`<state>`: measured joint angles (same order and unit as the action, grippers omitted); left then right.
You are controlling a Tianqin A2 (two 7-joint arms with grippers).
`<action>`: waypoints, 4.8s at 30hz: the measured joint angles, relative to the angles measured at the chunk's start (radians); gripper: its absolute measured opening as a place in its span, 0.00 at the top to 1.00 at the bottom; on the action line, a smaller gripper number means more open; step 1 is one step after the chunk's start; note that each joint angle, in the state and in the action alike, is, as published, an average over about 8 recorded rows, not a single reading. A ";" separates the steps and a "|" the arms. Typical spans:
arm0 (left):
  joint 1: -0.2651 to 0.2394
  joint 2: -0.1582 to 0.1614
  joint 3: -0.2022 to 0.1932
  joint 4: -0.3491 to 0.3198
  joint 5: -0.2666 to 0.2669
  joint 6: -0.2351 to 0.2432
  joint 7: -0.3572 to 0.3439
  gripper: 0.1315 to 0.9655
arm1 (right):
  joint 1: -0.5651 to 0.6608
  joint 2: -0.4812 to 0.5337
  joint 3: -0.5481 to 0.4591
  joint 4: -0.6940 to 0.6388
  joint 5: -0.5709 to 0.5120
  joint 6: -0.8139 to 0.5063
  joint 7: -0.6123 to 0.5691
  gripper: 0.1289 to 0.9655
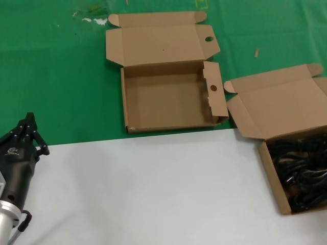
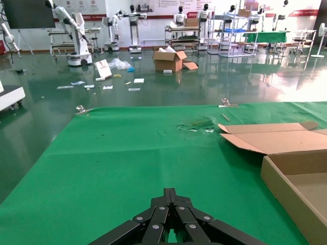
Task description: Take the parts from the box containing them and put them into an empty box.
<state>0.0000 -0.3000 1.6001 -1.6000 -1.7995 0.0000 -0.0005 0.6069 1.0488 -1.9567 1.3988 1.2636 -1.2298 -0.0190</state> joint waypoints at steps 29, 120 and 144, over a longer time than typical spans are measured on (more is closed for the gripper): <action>0.000 0.000 0.000 0.000 0.000 0.000 0.000 0.99 | 0.019 0.023 -0.006 0.031 0.008 -0.051 0.109 0.89; 0.000 0.000 0.000 0.000 0.000 0.000 0.000 0.99 | 0.308 -0.543 -0.076 -0.028 0.069 0.218 0.373 0.45; 0.000 0.000 0.000 0.000 0.000 0.000 0.000 0.92 | 0.081 -0.536 0.041 0.092 0.174 0.414 0.405 0.05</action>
<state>0.0000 -0.3000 1.6000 -1.6000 -1.7997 0.0000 -0.0003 0.6879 0.5129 -1.9161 1.4912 1.4376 -0.8160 0.3862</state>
